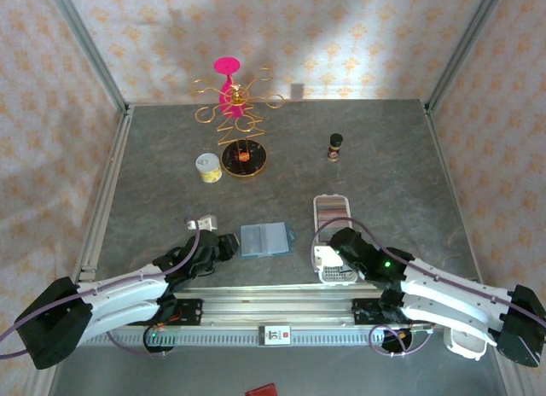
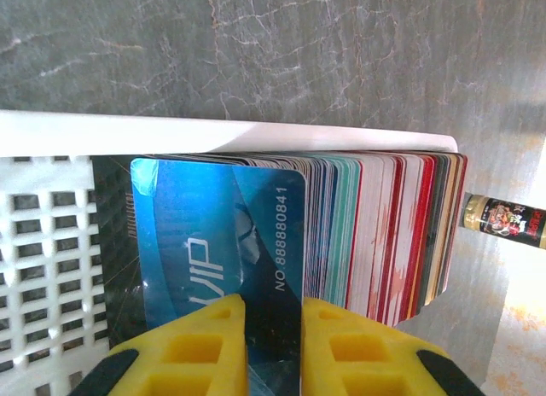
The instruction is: Put the credit cards into the card holder
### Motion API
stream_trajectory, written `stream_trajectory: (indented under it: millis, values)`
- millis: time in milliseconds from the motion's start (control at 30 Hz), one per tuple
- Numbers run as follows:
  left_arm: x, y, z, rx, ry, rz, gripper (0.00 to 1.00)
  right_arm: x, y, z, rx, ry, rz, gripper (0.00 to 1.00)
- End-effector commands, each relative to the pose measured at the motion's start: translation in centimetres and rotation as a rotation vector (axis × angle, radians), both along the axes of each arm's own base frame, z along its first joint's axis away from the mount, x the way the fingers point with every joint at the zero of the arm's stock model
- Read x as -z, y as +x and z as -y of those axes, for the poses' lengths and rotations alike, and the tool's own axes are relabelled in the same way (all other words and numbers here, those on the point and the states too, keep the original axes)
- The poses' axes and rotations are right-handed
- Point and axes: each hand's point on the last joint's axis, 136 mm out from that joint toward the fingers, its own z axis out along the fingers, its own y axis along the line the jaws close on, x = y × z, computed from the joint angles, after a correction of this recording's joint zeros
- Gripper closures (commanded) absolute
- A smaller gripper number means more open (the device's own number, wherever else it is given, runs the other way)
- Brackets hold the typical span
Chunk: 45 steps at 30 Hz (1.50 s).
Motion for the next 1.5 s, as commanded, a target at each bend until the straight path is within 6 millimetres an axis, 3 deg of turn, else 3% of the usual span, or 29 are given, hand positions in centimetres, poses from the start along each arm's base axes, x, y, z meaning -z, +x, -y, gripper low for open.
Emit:
stream_trajectory:
  millis: [0,300,367,500,600,800,900,933,1000,1100,1200,1300,1467]
  values:
    - [-1.1,0.7,0.7,-0.002,-0.034,0.030,0.67,-1.3,0.5,0.4,0.033,0.004,0.025,0.85]
    - [-1.1,0.6,0.7,0.002,-0.031,0.029,0.67,-3.2,-0.4,0.4,0.031,0.035,-0.023,0.90]
    - [-1.1,0.7,0.6,-0.002,-0.028,0.031,0.67,-3.7,-1.9,-0.1,0.002,0.066,-0.117,0.99]
    - [-1.3,0.8,0.6,-0.005,-0.019,0.036,0.66,-6.0,-5.9,-2.3,-0.042,0.232,-0.360,1.00]
    - [-1.5,0.9,0.6,-0.006,-0.017,0.041,0.66,-9.0,-7.3,-4.5,-0.069,0.381,-0.449,1.00]
    - [-1.6,1.0,0.7,0.000,-0.013,0.040,0.63,-18.0,-4.9,-10.7,-0.098,0.991,-0.374,1.00]
    - [-1.7,1.0,0.8,0.007,-0.009,0.033,0.60,-20.7,-3.1,-12.2,-0.026,1.302,-0.410,1.00]
    - [-1.7,1.0,0.8,0.008,-0.009,0.032,0.59,-21.2,-1.7,-12.2,0.086,1.419,-0.440,1.00]
    - [-1.8,0.9,0.8,0.009,-0.009,0.032,0.56,-20.8,1.7,-11.7,0.380,1.586,-0.500,1.00]
    - [-1.8,0.9,0.8,0.009,-0.010,0.032,0.53,-17.9,3.8,-13.4,0.636,1.566,-0.636,1.00]
    - [-1.8,0.9,0.9,0.007,-0.014,0.032,0.51,-14.1,4.3,-15.6,0.835,1.586,-0.848,1.00]
    - [-1.9,1.1,1.0,0.006,-0.013,0.031,0.49,-9.8,4.7,-16.3,1.066,1.613,-0.989,1.00]
    - [-1.6,1.1,1.2,0.014,-0.015,0.025,0.48,-5.9,5.0,-16.7,1.173,1.575,-1.004,1.00]
